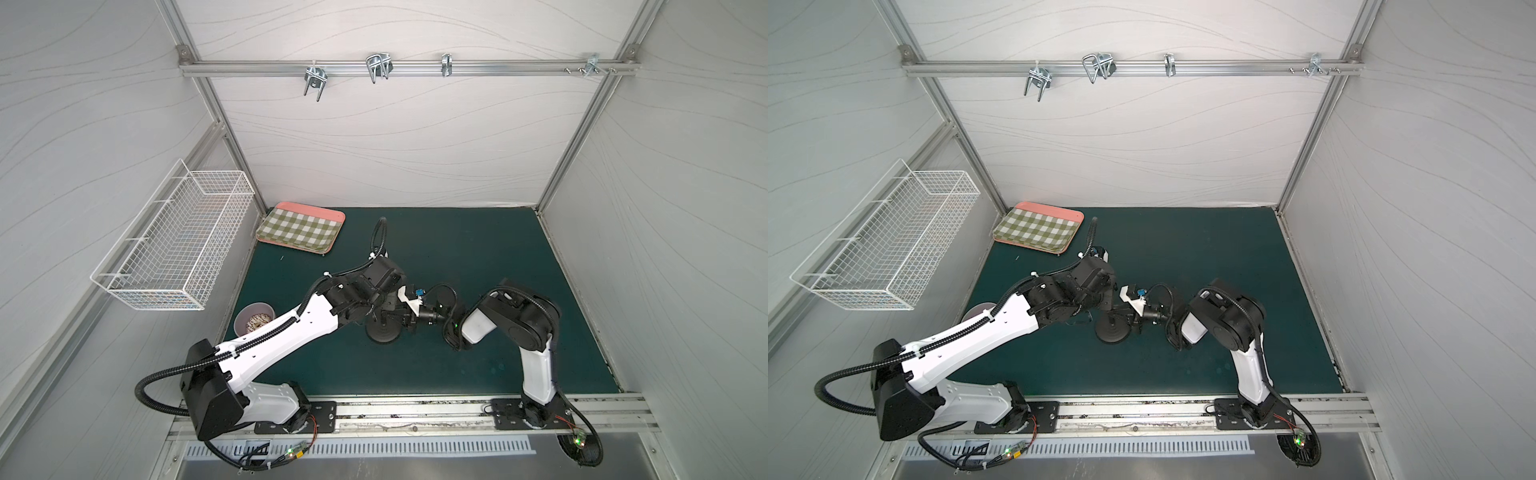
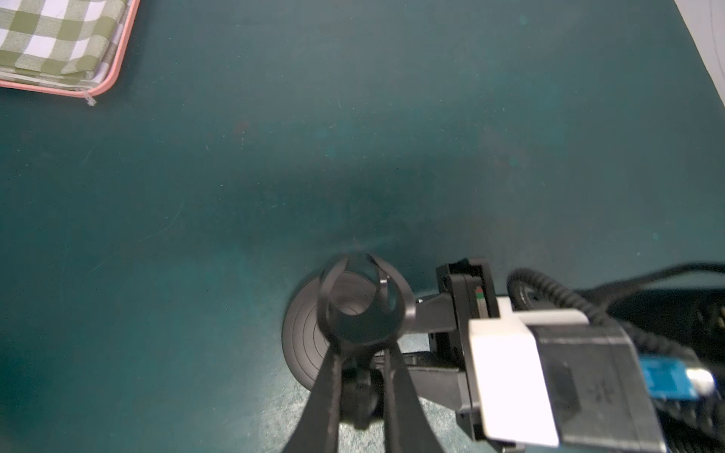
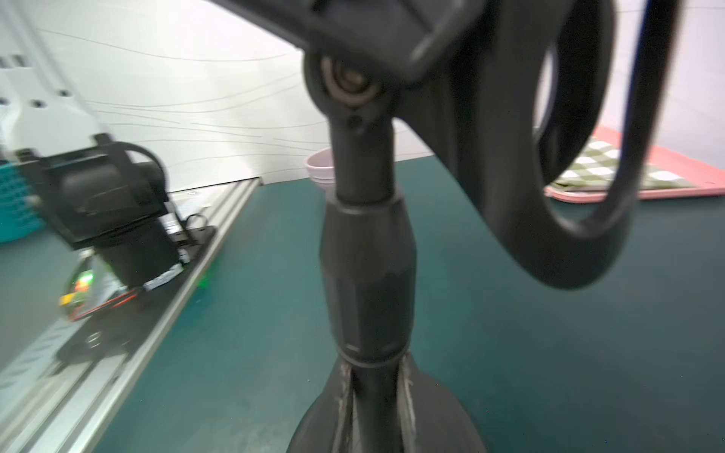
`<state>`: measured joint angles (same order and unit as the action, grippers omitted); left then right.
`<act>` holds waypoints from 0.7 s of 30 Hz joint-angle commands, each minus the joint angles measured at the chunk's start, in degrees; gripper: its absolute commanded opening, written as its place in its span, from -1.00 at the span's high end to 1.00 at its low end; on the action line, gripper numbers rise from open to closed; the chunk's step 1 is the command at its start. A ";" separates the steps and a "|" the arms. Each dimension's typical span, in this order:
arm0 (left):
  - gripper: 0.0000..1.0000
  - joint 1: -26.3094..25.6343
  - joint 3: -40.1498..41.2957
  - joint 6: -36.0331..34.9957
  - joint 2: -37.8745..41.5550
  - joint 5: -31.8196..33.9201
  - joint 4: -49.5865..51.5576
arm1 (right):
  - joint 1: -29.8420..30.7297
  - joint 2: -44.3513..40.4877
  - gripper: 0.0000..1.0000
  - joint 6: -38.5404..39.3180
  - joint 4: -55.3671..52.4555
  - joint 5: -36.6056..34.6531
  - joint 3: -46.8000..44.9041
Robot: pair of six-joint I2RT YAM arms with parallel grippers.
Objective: Assemble a microphone stand
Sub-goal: Hold the microphone stand pole at the microphone stand base.
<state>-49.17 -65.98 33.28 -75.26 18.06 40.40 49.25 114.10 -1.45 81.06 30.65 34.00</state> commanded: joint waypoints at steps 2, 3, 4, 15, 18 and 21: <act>0.72 -0.42 -0.91 0.73 -1.07 -3.87 0.20 | 6.53 -3.10 0.79 3.52 -1.63 -23.98 -3.96; 0.72 -0.40 -0.89 0.74 -0.92 -3.89 0.25 | 8.37 -3.55 0.79 4.53 -1.63 -29.13 -4.26; 0.72 -0.40 -0.91 0.82 -0.77 -3.85 0.21 | 10.92 -3.95 0.79 5.77 -1.61 -36.28 -4.40; 0.71 -0.40 -0.38 0.91 -0.15 -4.02 0.05 | 21.33 -3.22 0.30 8.81 -1.65 -61.74 -0.56; 0.71 -0.32 -0.40 0.91 -0.26 -4.18 -0.21 | 18.99 -5.24 -0.02 9.22 -1.74 -49.61 -3.35; 0.71 -0.32 -0.47 0.73 -0.32 -4.44 -0.32 | 12.62 -6.95 -0.08 4.84 -1.78 -32.68 -6.22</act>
<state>-49.12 -65.98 33.15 -74.74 16.34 41.01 66.57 109.56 5.43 77.87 -16.93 29.71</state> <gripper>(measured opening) 0.154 0.541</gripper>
